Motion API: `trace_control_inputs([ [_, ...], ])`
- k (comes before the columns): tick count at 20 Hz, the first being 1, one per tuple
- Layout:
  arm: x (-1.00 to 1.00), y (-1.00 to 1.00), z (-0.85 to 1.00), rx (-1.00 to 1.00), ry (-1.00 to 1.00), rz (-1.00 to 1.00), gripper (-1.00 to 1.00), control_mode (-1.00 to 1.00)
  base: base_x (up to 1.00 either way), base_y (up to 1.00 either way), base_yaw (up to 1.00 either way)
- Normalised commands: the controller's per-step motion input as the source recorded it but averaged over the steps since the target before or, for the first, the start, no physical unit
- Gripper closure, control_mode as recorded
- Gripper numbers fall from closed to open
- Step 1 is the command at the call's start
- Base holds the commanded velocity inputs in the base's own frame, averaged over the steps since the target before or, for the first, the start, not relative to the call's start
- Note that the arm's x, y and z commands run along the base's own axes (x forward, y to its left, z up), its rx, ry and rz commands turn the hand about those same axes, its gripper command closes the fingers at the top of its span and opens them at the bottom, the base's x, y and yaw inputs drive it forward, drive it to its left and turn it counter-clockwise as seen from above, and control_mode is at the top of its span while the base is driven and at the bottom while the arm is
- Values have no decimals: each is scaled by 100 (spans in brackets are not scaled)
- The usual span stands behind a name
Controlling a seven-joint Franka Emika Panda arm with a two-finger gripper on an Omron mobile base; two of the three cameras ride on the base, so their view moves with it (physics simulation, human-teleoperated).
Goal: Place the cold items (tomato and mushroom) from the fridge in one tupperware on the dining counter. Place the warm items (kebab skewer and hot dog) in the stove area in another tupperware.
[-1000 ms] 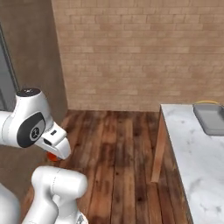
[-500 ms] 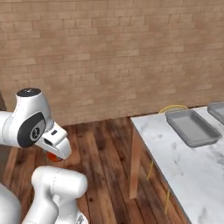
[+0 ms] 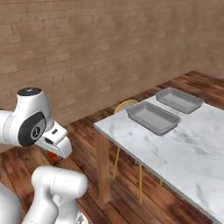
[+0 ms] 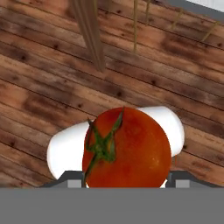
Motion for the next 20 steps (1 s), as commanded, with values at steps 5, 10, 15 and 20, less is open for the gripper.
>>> trace_control_inputs([
  [5, 0, 0, 0, 0, 0, 0, 100, 100, 11, 47, -75],
  [10, 0, 0, 0, 0, 0, 0, 100, 100, 21, 60, -55],
  [15, 0, 0, 0, 0, 0, 0, 100, 100, 29, 52, -41],
  [20, 0, 0, 0, 0, 0, 0, 100, 100, 42, 40, -30],
])
